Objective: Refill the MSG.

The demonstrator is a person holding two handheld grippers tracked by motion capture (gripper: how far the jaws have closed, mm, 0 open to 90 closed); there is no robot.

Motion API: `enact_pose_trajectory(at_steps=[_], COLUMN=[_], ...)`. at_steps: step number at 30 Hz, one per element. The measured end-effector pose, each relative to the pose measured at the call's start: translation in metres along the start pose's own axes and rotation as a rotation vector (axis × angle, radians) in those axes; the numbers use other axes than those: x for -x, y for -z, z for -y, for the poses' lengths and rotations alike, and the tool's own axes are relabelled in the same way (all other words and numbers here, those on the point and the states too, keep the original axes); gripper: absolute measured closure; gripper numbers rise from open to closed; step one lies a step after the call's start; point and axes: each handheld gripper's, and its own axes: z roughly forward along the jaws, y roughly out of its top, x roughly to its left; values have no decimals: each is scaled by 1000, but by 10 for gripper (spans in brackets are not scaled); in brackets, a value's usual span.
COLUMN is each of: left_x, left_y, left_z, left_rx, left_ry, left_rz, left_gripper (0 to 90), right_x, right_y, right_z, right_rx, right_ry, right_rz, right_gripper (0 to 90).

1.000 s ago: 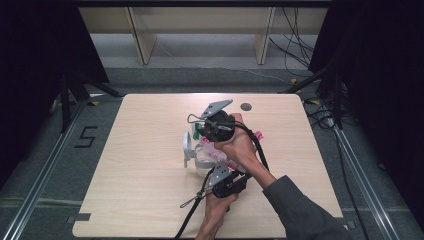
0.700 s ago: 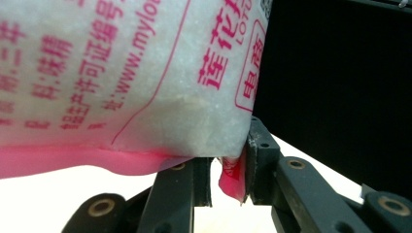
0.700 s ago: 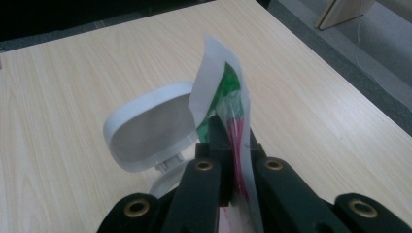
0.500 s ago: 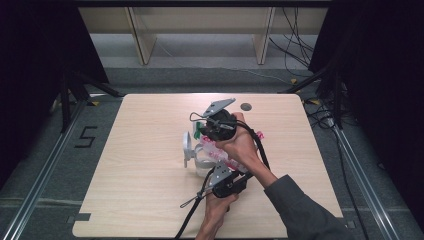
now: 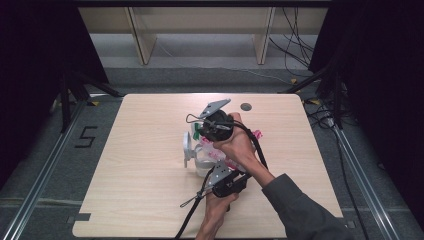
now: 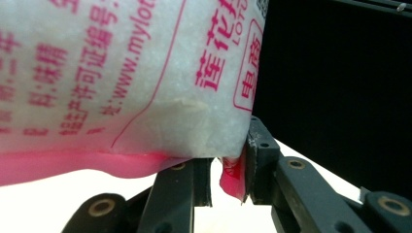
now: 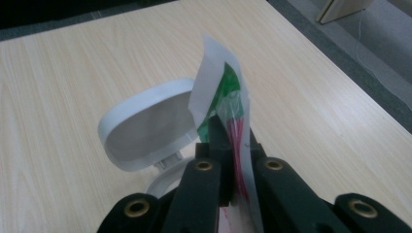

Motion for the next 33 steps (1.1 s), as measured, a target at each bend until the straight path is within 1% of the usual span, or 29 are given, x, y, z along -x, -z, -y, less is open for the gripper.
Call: enact_pose_trajectory(at_steps=[1, 2, 3, 4, 6, 7, 8, 9, 10, 11, 13, 14, 15, 16, 18, 19, 20, 21, 22, 23, 24, 25, 26, 27, 28, 29, 30, 31, 33], left_x=[0, 0, -1, -1, -2, -2, -2, -3, -3, -2, -2, -1, -1, -1, -1, -1, -1, -1, -2, -2, 0, -1, -1, -1, -2, -2, -1, -1, -2], left_y=[0, 0, 1, 1, -2, -2, -2, -2, -1, -2, -2, 1, 1, 0, 1, 1, 1, 1, 0, -2, 1, 1, 1, 1, 0, -2, 0, 0, 0], left_z=[0, 0, -1, -1, 1, 0, 0, 0, 0, 0, 1, -1, -1, 0, 0, -1, -1, -1, -1, 0, 0, -1, -1, -1, -1, 0, -1, -1, -1], left_rx=[6, 7, -1, 0, 27, 30, 31, 31, 27, 26, 29, 3, 2, 6, 0, 2, 3, 3, 8, 30, 4, 3, 4, 6, 12, 32, 4, 5, 18], left_ry=[1, 0, -7, -2, 0, 2, -1, -2, -1, 0, 0, -3, -4, -4, -4, -5, -8, -6, -7, -2, -2, -8, -10, -7, -7, -1, -6, -5, -10], left_rz=[6, 6, -2, -6, 25, 25, 25, 24, 23, 23, 25, -8, -8, 4, -9, -3, -1, -8, 6, 30, -6, 0, -2, -8, 6, 28, 1, 3, 4], left_gripper=[753, 753, 753, 753, 753, 754, 754, 754, 753, 753, 754, 754, 754, 754, 754, 753, 754, 753, 754, 754, 753, 754, 754, 753, 754, 754, 753, 753, 754], right_x=[0, 0, 1, 1, 1, -1, 2, 1, 2, 2, 2, 2, 3, 2, 1, 1, 1, 2, 1, 2, 1, 0, 1, 2, 2, 2, 0, 1, 2], right_y=[1, 0, 2, 1, 2, 0, 1, 1, 1, 1, 1, 2, 1, 2, 0, 2, 2, 1, 3, 2, 1, 1, 3, 3, 3, 1, 1, 1, 2], right_z=[-1, -1, -2, -1, -2, -1, -2, -2, -2, -2, -2, -2, -2, -2, -1, -2, -2, -2, -2, -2, -1, -1, -2, -2, -2, -1, -2, -2, -3], right_rx=[-11, 1, -6, 8, -6, -5, 0, 3, 14, 12, 4, 4, 15, 12, 11, 3, 9, 19, 13, 10, 11, 10, 6, 19, 17, 24, 8, 5, 19], right_ry=[13, 6, 10, -1, 3, -10, 34, 28, 38, 24, 39, 40, 39, 19, 33, 32, 29, 36, 9, 29, 27, 32, 28, 36, 24, 37, 20, 50, 49], right_rz=[-4, -2, -7, -2, -12, -5, -9, -3, 4, -4, -9, -1, 0, -8, -4, -7, 2, -7, -11, -15, -1, 6, -7, 6, -9, -2, 0, -2, 5], right_gripper=[900, 900, 900, 900, 900, 900, 900, 900, 900, 900, 900, 900, 900, 900, 900, 900, 900, 900, 900, 900, 900, 900, 900, 900, 900, 900, 900, 900, 900])
